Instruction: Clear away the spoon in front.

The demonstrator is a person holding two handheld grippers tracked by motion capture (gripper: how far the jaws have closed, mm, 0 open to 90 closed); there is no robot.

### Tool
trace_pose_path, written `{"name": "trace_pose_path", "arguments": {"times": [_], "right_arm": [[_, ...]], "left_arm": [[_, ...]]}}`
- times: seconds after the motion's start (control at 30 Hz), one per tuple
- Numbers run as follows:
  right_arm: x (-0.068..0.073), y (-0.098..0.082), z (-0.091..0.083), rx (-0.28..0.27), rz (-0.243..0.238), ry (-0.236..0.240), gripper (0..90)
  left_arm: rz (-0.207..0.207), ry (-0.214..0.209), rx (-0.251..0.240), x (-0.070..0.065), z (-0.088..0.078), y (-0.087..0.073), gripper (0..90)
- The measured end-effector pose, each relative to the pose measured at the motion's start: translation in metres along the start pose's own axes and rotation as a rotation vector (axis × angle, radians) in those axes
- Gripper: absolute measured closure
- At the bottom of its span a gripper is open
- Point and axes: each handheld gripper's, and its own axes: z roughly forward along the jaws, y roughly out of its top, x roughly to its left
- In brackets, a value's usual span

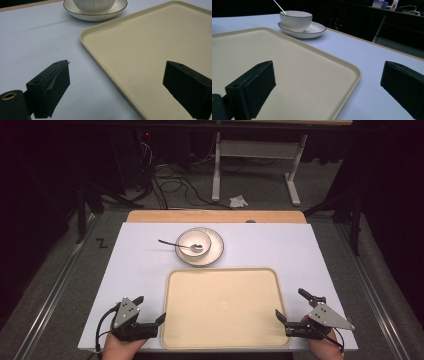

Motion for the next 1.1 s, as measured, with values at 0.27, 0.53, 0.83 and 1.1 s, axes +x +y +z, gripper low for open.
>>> {"name": "trace_pose_path", "arguments": {"times": [0.27,0.53,0.83,1.1], "right_arm": [[-0.005,-0.003,-0.006,-0.003,0.004,-0.019,0.5],[-0.009,-0.007,-0.005,0.008,0.021,-0.037,0.5],[-0.007,-0.004,-0.006,-0.019,0.056,-0.059,0.5],[-0.014,0.006,0.007,-0.024,0.052,-0.089,0.5]], "left_arm": [[-0.018,-0.018,0.008,0.004,0.008,-0.001,10.1],[-0.022,-0.018,0.016,0.001,0.010,-0.002,10.9],[0.006,-0.080,-0.012,-0.005,0.017,0.013,11.4],[-0.024,-0.073,-0.001,0.006,0.036,0.023,10.9]]}}
